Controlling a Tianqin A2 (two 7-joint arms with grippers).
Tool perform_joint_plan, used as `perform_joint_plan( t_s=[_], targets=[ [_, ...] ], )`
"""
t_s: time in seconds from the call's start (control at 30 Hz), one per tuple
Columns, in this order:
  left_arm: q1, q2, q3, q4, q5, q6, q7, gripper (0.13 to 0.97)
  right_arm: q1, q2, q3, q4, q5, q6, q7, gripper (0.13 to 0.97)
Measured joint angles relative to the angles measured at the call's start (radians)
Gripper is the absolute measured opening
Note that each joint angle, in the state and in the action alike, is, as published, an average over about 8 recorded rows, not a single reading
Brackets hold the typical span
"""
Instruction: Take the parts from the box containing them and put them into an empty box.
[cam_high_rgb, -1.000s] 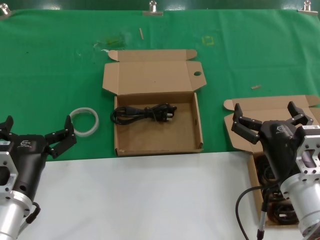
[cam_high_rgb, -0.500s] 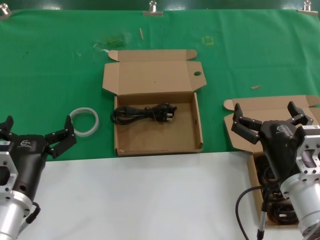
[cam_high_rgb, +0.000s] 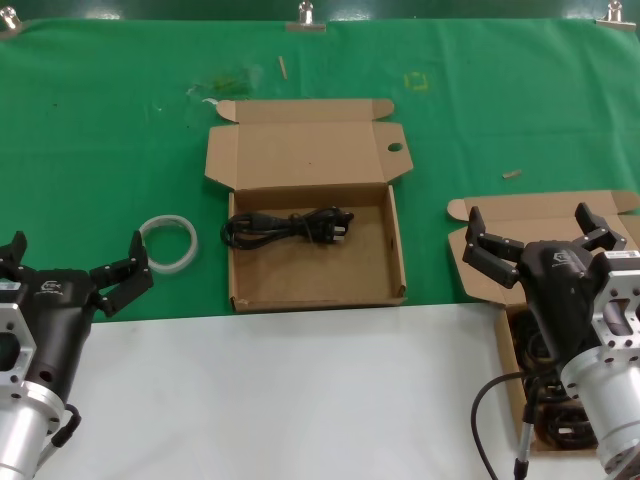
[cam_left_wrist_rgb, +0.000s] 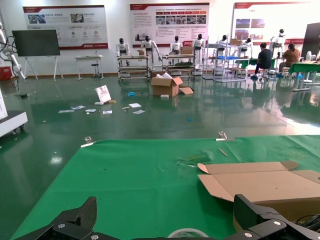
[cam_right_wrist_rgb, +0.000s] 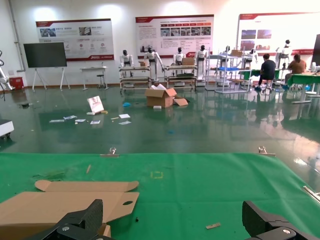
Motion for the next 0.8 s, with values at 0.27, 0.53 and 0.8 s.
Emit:
perform_joint_plan(
  t_s=[0.27, 0.53, 0.8],
  targets=[
    [0.0, 0.0, 0.0, 0.0, 0.0, 0.0, 0.0, 0.965, 0.0, 0.0, 0.0, 0.0, 0.0, 0.0, 0.0, 0.966],
    [0.0, 0.0, 0.0, 0.0, 0.0, 0.0, 0.0, 0.965, 0.0, 0.0, 0.0, 0.0, 0.0, 0.0, 0.0, 0.966],
    [0.0, 0.0, 0.0, 0.0, 0.0, 0.0, 0.0, 0.965, 0.0, 0.0, 0.0, 0.0, 0.0, 0.0, 0.0, 0.966]
  ],
)
